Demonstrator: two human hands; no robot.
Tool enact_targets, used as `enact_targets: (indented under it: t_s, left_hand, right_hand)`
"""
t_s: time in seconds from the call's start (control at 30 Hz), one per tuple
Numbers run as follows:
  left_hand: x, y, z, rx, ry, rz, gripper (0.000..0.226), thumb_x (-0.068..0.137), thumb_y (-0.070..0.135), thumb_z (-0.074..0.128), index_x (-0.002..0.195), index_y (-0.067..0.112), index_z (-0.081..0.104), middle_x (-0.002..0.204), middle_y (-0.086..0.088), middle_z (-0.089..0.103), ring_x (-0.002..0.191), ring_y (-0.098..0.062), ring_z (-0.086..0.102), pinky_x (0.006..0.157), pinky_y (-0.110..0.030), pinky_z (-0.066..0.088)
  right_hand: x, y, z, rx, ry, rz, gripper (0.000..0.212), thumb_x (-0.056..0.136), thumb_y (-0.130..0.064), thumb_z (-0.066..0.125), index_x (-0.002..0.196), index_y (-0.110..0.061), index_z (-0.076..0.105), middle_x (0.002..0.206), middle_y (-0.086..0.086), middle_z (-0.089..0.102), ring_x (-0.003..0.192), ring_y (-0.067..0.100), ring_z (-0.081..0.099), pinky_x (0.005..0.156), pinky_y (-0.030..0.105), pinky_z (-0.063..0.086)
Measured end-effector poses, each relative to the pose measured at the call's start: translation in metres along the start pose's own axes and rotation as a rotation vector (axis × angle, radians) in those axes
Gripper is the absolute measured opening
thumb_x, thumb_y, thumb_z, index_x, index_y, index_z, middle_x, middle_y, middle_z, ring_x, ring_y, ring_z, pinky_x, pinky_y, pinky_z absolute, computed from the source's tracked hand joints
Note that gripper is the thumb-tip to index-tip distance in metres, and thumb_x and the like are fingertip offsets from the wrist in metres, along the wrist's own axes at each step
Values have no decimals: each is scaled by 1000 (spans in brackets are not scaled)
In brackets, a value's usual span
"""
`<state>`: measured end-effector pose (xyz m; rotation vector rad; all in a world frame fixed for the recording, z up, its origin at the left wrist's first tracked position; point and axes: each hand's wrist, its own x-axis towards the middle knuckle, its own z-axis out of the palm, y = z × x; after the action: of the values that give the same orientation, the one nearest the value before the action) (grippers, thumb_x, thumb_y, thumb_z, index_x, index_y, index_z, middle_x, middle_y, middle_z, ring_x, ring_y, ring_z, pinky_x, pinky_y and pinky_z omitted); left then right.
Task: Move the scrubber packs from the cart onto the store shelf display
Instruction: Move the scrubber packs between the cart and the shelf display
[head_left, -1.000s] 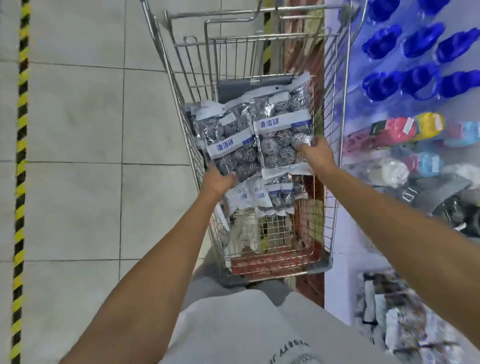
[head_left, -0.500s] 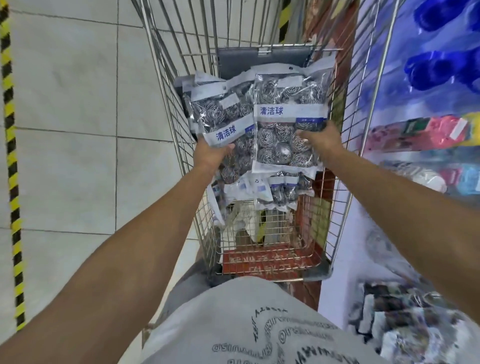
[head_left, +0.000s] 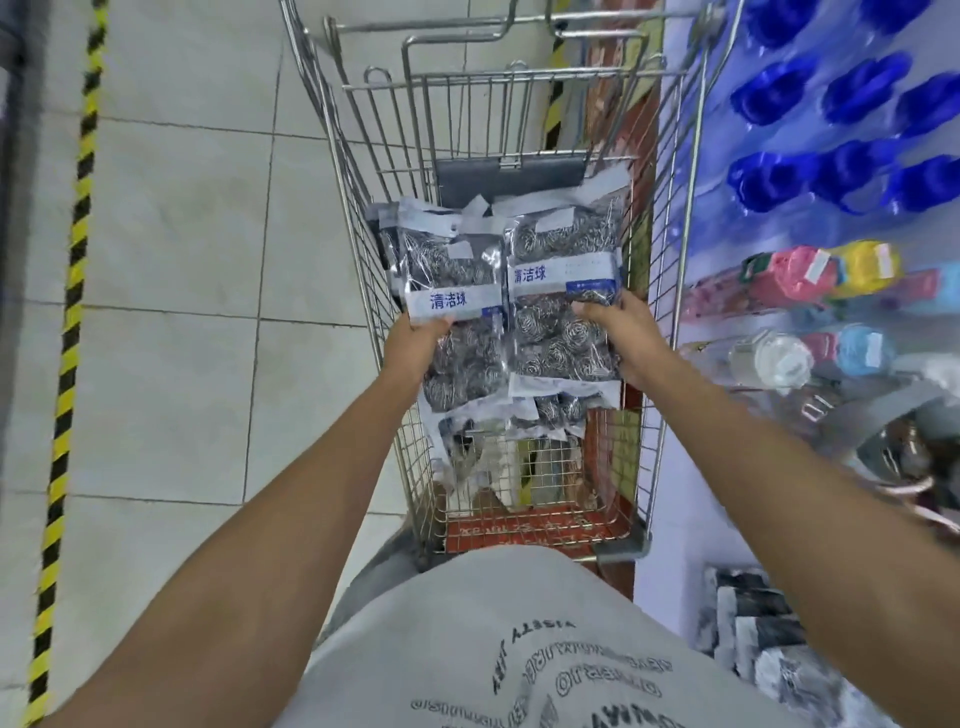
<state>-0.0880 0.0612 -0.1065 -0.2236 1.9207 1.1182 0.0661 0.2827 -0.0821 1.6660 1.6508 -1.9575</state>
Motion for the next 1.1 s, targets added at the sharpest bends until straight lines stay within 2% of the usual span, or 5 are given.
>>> enact_targets:
  t_s: [0.17,0.27,0.53,0.8,1.1]
  left_hand:
    - [-53,-1,-30,-93,-33,50,38,98,33,67,131,18,60,121,1,69,111,-17,63,97,-38,49]
    - [-81,-8,-52,-206,-79,27,40,90,35,73,126,21,62,122,-6,73,116,-32,66,104,-60,48]
    - [-147,-22,-94,-241,-458,63,32,91,13,74,122,17,69,114,-12,76,102,-27,75,82,-47,62]
    - [-166,-51,-110,-33,-638,16,60,71,7,87,126,11,66,114,-14,75,113,-38,66,102,-57,51]
    - [-233,-78,-81,174,-831,2,53,82,-4,77,129,7,56,109,-19,76,86,-31,77,73,-53,62]
  right_hand:
    - [-73,-1,-9,198,-36,-2,38,90,-17,74,126,-13,61,92,-6,71,71,8,54,67,24,42]
    - [-122,1,-11,309,-62,-46,34,84,-15,77,114,-19,62,96,-1,74,82,15,67,65,27,54]
    - [-213,63,12,408,10,-116,117,37,-60,100,139,-24,57,132,5,70,118,23,62,102,48,48]
    - [-298,161,42,607,197,-85,92,58,-52,98,139,-34,58,137,-1,67,134,28,55,116,61,37]
    - [-418,235,72,854,500,-115,38,86,-9,78,120,-20,65,106,-1,79,95,14,74,72,33,58]
